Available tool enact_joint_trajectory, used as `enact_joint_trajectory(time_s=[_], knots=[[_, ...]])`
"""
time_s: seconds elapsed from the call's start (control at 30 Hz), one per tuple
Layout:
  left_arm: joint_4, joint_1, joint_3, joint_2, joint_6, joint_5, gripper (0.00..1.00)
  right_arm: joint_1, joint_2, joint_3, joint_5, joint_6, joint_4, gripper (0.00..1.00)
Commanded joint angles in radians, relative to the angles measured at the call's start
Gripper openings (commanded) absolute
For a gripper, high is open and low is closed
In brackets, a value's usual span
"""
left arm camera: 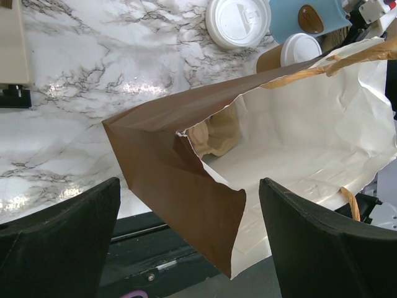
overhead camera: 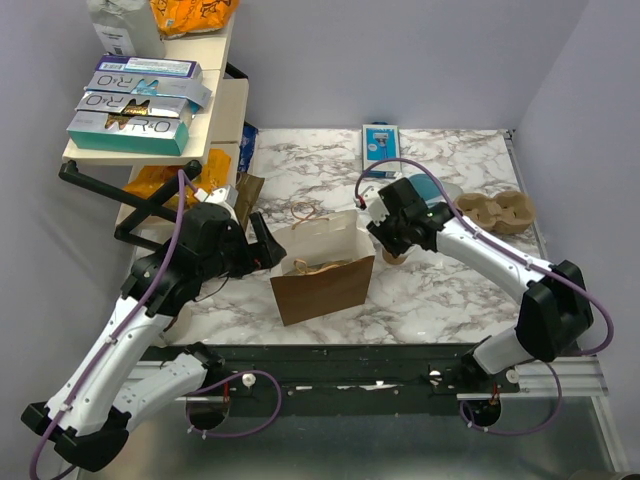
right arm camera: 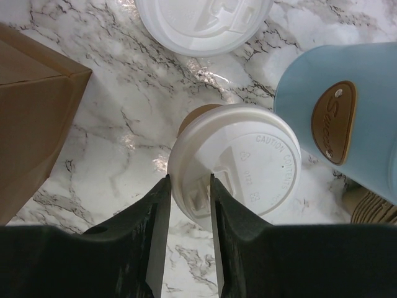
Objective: Pack the takeout coffee
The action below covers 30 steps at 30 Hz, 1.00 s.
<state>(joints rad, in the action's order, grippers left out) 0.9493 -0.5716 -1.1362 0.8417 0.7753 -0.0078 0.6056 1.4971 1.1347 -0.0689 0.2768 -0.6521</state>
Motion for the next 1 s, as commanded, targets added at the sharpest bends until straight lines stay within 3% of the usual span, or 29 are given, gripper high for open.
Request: enact_joint_trajectory(time_s=[0.0, 0.17, 0.27, 0.37, 0.47, 0.5, 0.73, 0.97], knots=[[-0.012, -0.004, 0.003, 0.011, 0.004, -0.018, 0.99, -0.004, 0.029, 0.03, -0.049, -0.022, -0.052, 0.36], [-0.015, -0.004, -0.005, 0.019, 0.001, -0.023, 0.99, -0.004, 0.052, 0.034, -0.085, -0.039, -0.072, 0.29], [-0.017, -0.004, -0.008, 0.025, 0.001, -0.024, 0.99, -0.003, 0.058, 0.039, -0.088, -0.047, -0.086, 0.18], [-0.018, -0.004, -0.01, 0.033, -0.002, -0.024, 0.99, -0.003, 0.052, 0.042, -0.074, -0.053, -0.084, 0.16], [-0.017, -0.004, -0.011, 0.037, -0.002, -0.023, 0.99, -0.003, 0.043, 0.045, -0.107, -0.066, -0.075, 0.08], [-0.018, -0.004, -0.01, 0.039, -0.001, -0.023, 0.99, -0.004, 0.037, 0.046, -0.117, -0.076, -0.072, 0.01], [-0.02, -0.004, -0.02, 0.028, 0.004, -0.024, 0.99, -0.003, -0.047, 0.071, -0.184, -0.201, -0.055, 0.01], [-0.003, -0.004, -0.046, 0.031, 0.005, -0.017, 0.99, -0.003, -0.173, 0.057, -0.126, -0.275, -0.098, 0.01]])
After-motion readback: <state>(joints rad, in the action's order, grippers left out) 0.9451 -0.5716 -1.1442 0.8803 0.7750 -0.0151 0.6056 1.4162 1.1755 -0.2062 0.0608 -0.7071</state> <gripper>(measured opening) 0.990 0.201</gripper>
